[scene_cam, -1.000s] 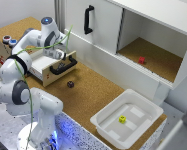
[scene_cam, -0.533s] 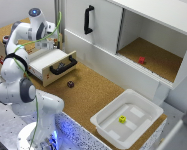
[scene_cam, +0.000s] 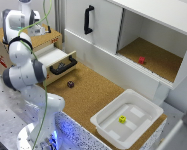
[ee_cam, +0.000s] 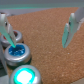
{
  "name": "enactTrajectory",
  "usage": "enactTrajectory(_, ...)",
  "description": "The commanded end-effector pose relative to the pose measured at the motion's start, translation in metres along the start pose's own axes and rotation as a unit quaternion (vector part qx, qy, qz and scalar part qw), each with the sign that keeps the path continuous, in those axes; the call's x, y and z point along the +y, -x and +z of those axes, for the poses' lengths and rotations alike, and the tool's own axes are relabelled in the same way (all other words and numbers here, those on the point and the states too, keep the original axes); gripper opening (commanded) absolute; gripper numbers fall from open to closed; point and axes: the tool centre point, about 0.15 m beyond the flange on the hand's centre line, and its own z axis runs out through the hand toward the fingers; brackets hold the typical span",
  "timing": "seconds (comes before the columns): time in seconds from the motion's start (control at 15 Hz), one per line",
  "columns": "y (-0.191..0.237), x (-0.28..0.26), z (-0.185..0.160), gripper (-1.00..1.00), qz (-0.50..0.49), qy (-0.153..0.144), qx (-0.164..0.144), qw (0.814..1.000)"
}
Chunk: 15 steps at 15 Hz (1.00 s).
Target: Turn on the blue led light
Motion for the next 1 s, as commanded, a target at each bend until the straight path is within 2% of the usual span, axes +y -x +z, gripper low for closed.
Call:
enactTrajectory(0.0,-0.050,-0.043,0.014,1.00,-0.014,0.061,-0.134,0.989)
enactTrajectory(0.27,-0.057,-0.055,0.029,1.00,-0.020,0.080,-0.116,0.990)
enactTrajectory(0.33,-0.057,-0.053,0.031,-1.00,-0.022,0.087,-0.113,0.990)
enactTrajectory(0.53,-0.058,-0.046,0.031,-1.00,-0.026,0.090,-0.102,0.990)
enactTrajectory(0.93,-0.066,-0.036,0.038,-1.00,-0.032,0.068,-0.088,0.993)
